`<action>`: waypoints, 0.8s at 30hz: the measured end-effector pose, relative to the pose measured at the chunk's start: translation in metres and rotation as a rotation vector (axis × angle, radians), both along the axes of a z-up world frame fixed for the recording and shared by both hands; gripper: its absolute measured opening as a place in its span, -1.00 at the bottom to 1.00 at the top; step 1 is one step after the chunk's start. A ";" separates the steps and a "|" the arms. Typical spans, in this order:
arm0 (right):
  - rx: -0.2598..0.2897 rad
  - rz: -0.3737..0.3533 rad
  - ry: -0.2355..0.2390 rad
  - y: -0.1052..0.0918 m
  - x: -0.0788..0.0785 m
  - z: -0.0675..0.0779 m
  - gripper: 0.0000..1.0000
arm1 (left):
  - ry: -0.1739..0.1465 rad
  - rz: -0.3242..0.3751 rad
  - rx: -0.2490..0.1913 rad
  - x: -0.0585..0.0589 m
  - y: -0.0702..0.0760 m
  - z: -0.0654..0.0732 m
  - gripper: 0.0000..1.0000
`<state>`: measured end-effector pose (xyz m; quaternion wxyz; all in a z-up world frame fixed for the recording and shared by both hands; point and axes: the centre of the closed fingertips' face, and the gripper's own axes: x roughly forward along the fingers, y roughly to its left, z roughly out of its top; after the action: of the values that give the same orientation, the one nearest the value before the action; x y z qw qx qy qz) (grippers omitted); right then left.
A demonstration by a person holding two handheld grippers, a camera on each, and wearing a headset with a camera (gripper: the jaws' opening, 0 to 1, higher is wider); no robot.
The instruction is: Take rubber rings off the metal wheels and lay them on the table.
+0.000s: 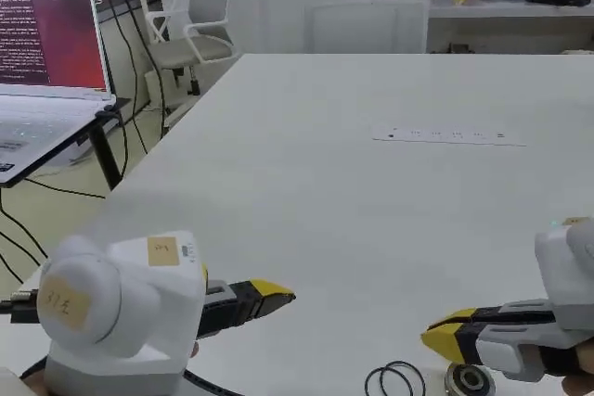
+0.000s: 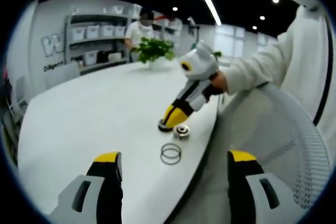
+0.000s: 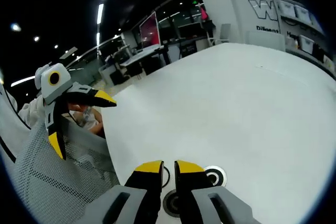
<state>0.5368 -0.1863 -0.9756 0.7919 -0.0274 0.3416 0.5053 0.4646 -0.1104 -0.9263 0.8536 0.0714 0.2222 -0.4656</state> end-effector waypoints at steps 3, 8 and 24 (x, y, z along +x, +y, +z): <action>0.014 -0.010 -0.011 -0.002 0.004 0.004 -0.87 | 0.004 0.007 0.000 0.001 0.000 0.000 0.68; 0.065 -0.044 -0.029 -0.004 0.013 0.017 -0.76 | 0.006 0.006 0.011 0.001 0.001 -0.002 0.67; 0.170 -0.197 -0.125 -0.032 0.049 0.057 -0.68 | -0.033 0.033 0.007 0.007 0.003 0.006 0.60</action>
<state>0.5861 -0.2185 -0.9187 0.8568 0.0423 0.2487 0.4498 0.4714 -0.1070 -0.9208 0.8645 0.0786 0.2109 -0.4495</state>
